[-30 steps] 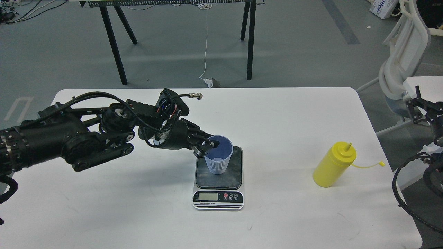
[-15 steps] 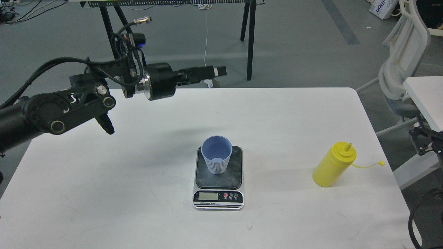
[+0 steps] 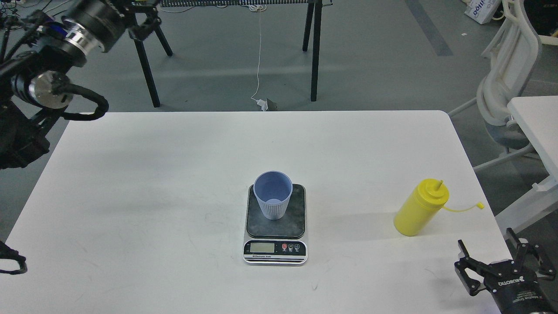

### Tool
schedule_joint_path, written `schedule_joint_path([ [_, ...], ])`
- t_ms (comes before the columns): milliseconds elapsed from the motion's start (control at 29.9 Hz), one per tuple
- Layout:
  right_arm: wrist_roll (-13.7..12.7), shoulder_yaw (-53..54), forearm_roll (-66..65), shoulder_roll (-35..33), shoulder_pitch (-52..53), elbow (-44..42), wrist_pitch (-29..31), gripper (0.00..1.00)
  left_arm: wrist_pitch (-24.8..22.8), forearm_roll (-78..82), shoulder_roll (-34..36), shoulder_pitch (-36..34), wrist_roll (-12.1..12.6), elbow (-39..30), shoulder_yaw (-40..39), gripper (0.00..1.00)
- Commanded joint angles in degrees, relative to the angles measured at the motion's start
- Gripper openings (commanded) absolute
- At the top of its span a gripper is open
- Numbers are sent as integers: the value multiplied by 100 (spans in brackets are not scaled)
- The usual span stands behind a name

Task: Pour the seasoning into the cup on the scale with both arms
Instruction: 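Move the right gripper to the yellow squeeze bottle and grasp it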

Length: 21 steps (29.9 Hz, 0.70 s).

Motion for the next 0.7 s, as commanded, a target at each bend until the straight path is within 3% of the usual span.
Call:
schedule_joint_path([
  [0,-1,-69,-543,415,40,-24,0,99,-35,-442,-143,91,125,559,-448,99],
  [234,-1,-359,-755,1004,444,-392,0,99,-35,-1278,-161,469,1003,604,-879,99],
  [668,-1,-456,-746,1462,1174,-850,0,98,-35,-1278,-152,495,1004,604,-853,99],
])
